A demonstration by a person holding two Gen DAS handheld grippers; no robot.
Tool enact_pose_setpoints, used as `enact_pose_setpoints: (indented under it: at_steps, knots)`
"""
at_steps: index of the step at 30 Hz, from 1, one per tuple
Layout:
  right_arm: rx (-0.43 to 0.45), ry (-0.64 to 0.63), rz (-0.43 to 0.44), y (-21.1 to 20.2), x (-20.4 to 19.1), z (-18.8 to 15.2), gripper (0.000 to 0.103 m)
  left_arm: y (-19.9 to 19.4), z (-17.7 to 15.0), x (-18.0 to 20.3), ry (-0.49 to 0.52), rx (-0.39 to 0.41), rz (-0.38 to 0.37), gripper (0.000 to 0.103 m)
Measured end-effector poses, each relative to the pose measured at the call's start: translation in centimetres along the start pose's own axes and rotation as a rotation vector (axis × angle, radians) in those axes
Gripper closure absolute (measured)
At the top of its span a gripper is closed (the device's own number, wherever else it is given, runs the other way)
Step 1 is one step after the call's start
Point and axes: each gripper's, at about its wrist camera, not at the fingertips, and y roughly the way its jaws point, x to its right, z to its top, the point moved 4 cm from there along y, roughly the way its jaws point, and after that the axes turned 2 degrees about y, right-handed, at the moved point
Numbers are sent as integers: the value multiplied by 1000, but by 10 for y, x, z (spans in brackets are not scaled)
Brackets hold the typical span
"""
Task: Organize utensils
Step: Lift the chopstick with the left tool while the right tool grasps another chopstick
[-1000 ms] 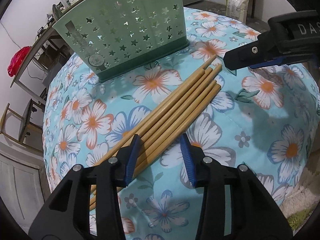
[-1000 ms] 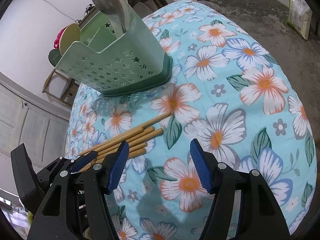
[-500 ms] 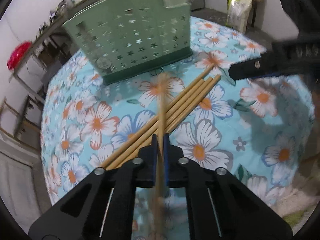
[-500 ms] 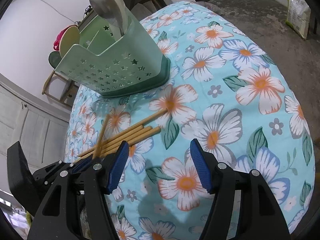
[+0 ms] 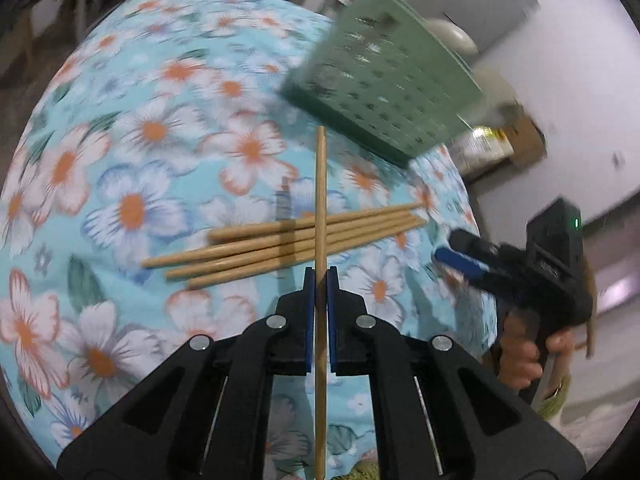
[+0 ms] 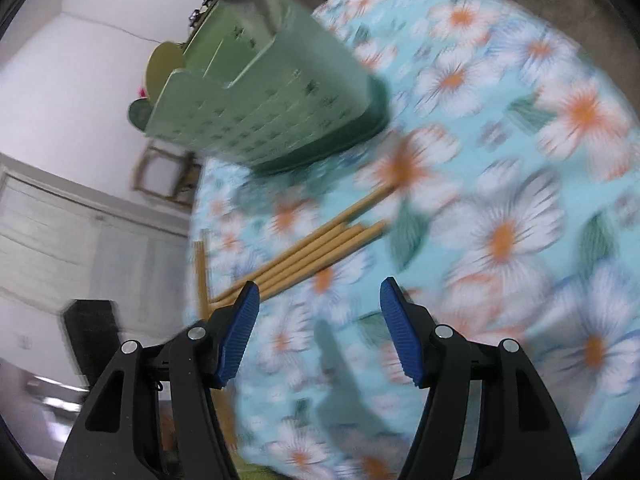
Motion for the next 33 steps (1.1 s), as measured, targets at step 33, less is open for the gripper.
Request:
enact_pose_setpoints:
  at_steps: [33]
  knots:
    - [-165, -138, 44, 133, -113, 17, 70, -26, -3, -42, -109, 132, -25, 99]
